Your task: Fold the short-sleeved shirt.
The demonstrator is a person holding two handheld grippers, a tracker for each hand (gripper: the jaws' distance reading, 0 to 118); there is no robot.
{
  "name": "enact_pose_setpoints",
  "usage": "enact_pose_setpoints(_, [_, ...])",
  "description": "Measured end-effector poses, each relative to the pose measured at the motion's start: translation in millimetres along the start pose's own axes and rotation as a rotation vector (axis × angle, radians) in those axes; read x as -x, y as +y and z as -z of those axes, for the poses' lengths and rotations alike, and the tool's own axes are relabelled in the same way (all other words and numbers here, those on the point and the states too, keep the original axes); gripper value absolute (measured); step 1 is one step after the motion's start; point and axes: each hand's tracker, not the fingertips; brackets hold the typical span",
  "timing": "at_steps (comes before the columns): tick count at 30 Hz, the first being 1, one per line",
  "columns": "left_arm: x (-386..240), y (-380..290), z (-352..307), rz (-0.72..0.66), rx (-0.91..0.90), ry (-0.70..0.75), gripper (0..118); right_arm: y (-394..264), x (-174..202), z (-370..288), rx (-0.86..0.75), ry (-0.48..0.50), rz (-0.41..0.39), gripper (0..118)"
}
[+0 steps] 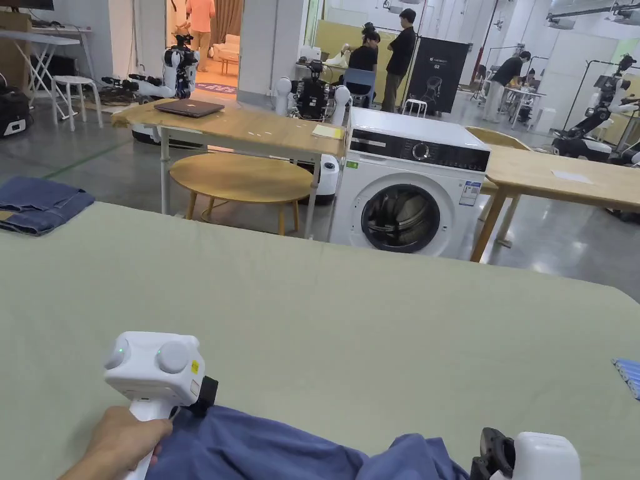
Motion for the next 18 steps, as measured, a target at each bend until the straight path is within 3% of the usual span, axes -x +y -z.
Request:
enact_pose_setpoints(1, [-4, -3, 0, 0.026, -0.018, 0.019, 10, -1, -2, 1, 0.006, -0.003, 0.005, 0])
enact_pose_setpoints(4, [-12, -8, -3, 0.065, -0.031, -0.028, 0, -5, -6, 3, 0.025, -0.015, 0.017, 0])
enact_pose_setpoints(7, [-12, -14, -14, 0.132, -0.058, -0.021, 0, -4, -17, 2, 0.042, -0.024, 0.031, 0])
enact_pose_setpoints(10, [-4, -21, -40, 0.114, -0.121, -0.074, 0, 2, -34, 5, 0.081, -0.027, 0.033, 0])
enact_pose_setpoints(14, [2, -43, -94, 0.069, -0.232, -0.088, 0, 3, -57, 24, 0.285, 0.022, 0.066, 0])
enact_pose_setpoints(15, [5, -49, -106, 0.074, -0.247, -0.103, 0, 1, -61, 30, 0.329, 0.033, 0.080, 6])
enact_pose_setpoints(16, [7, -54, -116, 0.062, -0.265, -0.109, 0, -4, -64, 36, 0.344, 0.027, 0.082, 19])
enact_pose_setpoints(17, [9, -61, -127, 0.047, -0.283, -0.112, 0, -9, -67, 44, 0.387, 0.023, 0.083, 42])
enact_pose_setpoints(18, [9, -67, -139, 0.037, -0.300, -0.121, 0, -14, -69, 54, 0.433, 0.013, 0.072, 55])
